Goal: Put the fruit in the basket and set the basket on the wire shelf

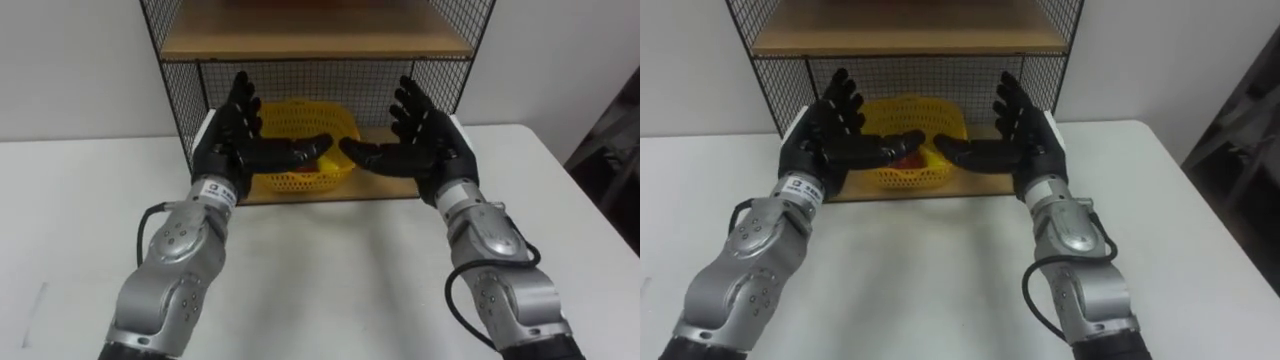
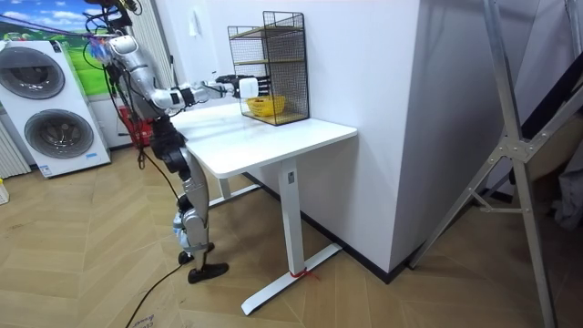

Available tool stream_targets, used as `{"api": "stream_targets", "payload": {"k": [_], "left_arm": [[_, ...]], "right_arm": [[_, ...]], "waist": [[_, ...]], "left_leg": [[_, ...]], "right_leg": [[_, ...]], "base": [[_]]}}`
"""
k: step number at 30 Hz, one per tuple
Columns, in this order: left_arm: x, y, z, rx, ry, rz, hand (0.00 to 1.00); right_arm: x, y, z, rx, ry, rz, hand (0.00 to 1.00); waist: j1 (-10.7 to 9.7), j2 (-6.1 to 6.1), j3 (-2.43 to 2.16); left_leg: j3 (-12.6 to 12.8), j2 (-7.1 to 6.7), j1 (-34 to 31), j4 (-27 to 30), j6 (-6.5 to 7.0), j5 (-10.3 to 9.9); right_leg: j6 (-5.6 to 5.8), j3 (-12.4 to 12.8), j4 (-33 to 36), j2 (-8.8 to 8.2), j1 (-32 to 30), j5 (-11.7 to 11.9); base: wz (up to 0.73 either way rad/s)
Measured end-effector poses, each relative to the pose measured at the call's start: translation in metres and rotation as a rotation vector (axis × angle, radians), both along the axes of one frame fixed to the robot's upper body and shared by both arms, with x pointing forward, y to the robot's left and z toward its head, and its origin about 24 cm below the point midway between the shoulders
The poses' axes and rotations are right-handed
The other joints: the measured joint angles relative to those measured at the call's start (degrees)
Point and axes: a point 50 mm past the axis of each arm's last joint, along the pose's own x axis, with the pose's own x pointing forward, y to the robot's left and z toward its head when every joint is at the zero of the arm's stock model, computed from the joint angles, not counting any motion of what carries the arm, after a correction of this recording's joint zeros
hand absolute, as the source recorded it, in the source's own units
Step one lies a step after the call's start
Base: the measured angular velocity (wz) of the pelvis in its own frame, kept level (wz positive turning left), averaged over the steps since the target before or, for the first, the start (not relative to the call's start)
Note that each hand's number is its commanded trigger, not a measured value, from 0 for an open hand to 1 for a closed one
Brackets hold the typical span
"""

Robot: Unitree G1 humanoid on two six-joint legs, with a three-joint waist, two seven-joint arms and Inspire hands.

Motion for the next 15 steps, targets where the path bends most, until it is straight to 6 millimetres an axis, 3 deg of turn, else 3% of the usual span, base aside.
{"api": "stream_targets", "payload": {"k": [4,12,15], "left_arm": [[-0.010,0.002,-0.003,-0.014,-0.020,-0.024,0.00],[-0.036,0.013,-0.008,-0.009,-0.049,-0.086,0.00],[-0.044,0.017,-0.016,0.001,-0.018,-0.107,0.00]], "right_arm": [[-0.010,-0.001,-0.003,0.007,-0.002,0.006,0.00],[-0.028,-0.002,0.011,-0.033,-0.076,0.038,0.00],[-0.034,-0.005,0.012,-0.083,-0.091,0.057,0.00]], "waist": [[-0.03,0.48,0.33],[0.13,0.45,0.25],[0.03,0.14,-0.02]], "left_leg": [[0.15,0.00,-0.03,-0.31,0.00,0.00],[0.78,0.08,-1.09,-0.45,-0.04,0.01],[0.79,0.10,-1.09,-0.52,-0.04,0.01]], "right_leg": [[-0.04,0.61,-0.46,0.09,0.12,0.03],[-0.13,1.21,-0.35,0.61,-1.25,0.07],[-0.14,1.21,-0.43,0.63,-1.11,0.08]], "base": [[-0.01],[-0.04],[0.00]]}}
